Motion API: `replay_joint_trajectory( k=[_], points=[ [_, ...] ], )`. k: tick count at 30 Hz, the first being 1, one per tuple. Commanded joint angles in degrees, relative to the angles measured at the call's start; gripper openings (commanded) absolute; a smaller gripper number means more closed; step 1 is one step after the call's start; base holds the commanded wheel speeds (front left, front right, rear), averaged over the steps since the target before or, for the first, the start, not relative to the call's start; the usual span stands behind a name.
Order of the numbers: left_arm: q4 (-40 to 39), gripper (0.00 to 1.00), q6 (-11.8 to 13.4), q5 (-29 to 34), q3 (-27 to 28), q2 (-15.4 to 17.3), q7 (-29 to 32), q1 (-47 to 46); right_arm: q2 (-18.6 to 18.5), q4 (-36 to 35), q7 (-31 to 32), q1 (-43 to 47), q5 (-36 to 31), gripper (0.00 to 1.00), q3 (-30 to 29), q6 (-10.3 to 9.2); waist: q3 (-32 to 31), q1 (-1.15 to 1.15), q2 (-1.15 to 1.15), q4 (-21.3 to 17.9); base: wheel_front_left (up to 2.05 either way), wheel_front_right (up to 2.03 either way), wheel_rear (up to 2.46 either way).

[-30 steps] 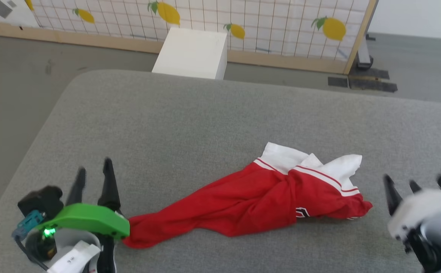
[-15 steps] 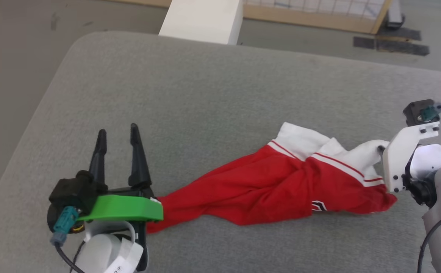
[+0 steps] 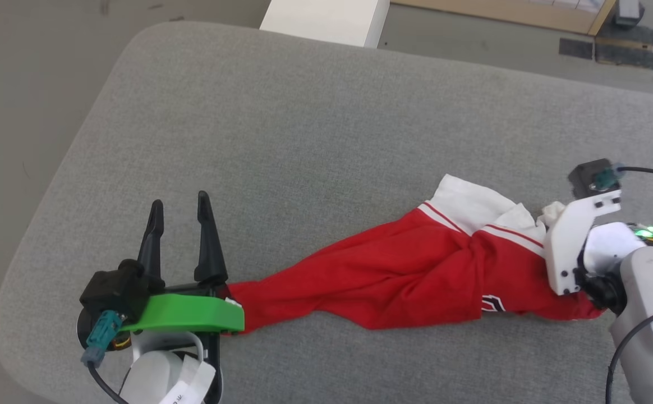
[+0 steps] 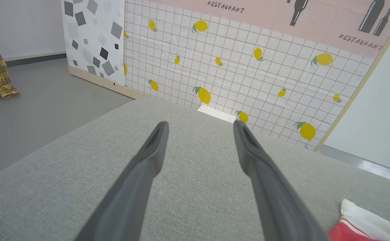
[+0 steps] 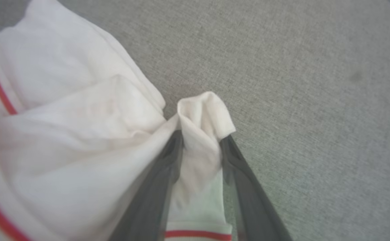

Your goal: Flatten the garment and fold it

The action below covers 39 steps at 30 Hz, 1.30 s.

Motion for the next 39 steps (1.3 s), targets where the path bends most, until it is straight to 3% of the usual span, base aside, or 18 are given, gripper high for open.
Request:
replay_joint_trajectory(
  k=[1,8,12,16,21,25,29,30,31,32,39],
  points=[
    [0.4,1.0,-0.7,0.3,0.5,-0.3,-0.3,0.4,0.5,0.1,-1.5,-0.5,1.3,0.0,0.3,-0.06,-1.3,0.0,0.0,-0.8,0.0,0.0,0.0],
    [1.5,1.0,-2.2,0.7,2.2,-0.7,-0.3,1.4,0.4,-6.5,-9.2,-4.4,5.7,0.0,-2.5,-0.06,-5.0,0.0,0.0,-3.3,0.0,0.0,0.0],
    [1.9,1.0,-2.9,0.9,3.0,-0.8,-0.3,2.2,0.1,-13.0,-11.4,-2.1,7.3,0.0,-6.6,-0.06,-7.2,0.0,0.0,-5.5,0.0,0.0,0.0],
    [2.5,1.0,-3.4,0.9,3.3,-0.9,-0.3,3.0,1.3,-20.8,-11.7,7.4,6.3,0.0,-15.4,-0.06,-9.4,0.0,0.0,-7.0,0.0,0.0,0.0],
    [3.0,1.0,-3.6,0.6,3.6,-0.9,-0.3,3.9,7.7,-28.9,-6.9,28.2,4.2,0.0,-23.0,-0.06,-10.7,0.0,0.0,-8.8,0.0,0.0,0.0],
    [3.4,1.0,-3.6,0.4,3.6,-1.0,-0.3,4.3,10.6,-29.7,-4.3,39.2,3.5,0.0,-23.4,-0.06,-11.0,0.0,0.0,-10.0,0.0,0.0,0.0],
    [4.6,1.0,-3.7,0.0,3.3,-1.0,-0.3,5.0,11.7,-27.6,-3.4,42.5,4.0,0.0,-22.0,-0.06,-11.6,0.0,0.0,-11.0,0.0,0.0,0.0],
    [4.9,1.0,-3.7,-0.2,3.3,-1.0,-0.3,5.1,11.9,-27.4,-3.8,42.3,4.4,0.15,-22.1,-0.06,-11.8,0.0,0.0,-11.2,0.0,0.0,0.0],
    [5.2,1.0,-3.7,-0.3,3.2,-1.0,-0.3,5.3,12.0,-27.4,-4.4,41.9,4.4,0.92,-22.2,-0.06,-11.9,0.0,0.0,-11.4,0.0,0.0,0.0],
    [5.6,1.0,-3.7,-0.7,3.1,-1.0,-0.2,5.5,12.2,-27.7,-5.5,41.1,4.8,1.0,-22.8,-0.06,-12.2,0.0,0.0,-11.7,0.0,0.0,0.0],
    [8.4,1.0,-5.1,-2.4,1.1,-0.9,5.1,1.8,12.6,-33.2,-12.7,34.0,9.4,1.0,-28.3,-0.06,-13.2,0.0,0.0,-12.8,0.0,0.0,0.0]
  ],
)
